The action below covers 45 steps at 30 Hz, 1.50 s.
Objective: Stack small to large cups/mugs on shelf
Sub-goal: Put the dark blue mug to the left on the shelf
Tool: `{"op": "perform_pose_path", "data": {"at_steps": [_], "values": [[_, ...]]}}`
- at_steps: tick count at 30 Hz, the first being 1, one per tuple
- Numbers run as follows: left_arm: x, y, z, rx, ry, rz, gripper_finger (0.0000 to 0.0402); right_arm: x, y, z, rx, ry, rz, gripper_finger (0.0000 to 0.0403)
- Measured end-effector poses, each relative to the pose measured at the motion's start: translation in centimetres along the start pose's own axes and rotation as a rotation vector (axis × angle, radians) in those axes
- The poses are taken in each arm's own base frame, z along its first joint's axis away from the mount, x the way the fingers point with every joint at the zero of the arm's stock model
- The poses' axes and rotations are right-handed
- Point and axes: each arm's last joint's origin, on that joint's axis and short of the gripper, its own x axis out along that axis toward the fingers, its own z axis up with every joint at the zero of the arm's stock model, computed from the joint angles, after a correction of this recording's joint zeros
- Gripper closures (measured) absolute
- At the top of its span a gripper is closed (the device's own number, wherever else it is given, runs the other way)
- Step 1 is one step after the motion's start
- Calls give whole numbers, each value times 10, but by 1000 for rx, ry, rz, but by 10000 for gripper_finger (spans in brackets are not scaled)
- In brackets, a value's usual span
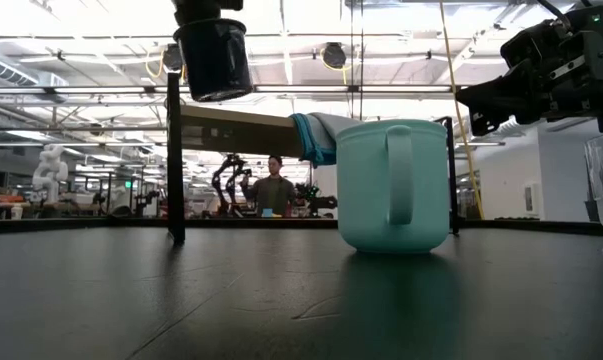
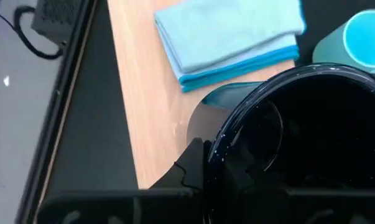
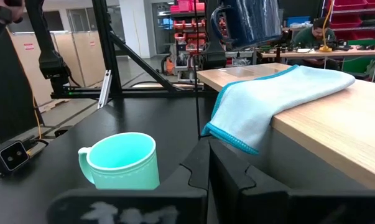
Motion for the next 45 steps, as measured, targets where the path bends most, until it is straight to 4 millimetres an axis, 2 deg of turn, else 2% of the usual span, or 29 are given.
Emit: {"op": "perform_pose_path", "data": {"at_steps": [4, 8, 39, 45], "values": [[13, 2, 2, 14, 55, -9, 386, 0, 0, 0, 0, 0, 0, 403], [18, 3, 3, 20, 73, -11, 386, 0, 0, 0, 0, -1, 0, 403], [17, 4, 3, 23, 63, -25, 386, 0, 0, 0, 1, 1, 0, 403], [26, 11, 2, -18, 114, -44, 386, 0, 0, 0, 1, 0, 0, 403]]}}
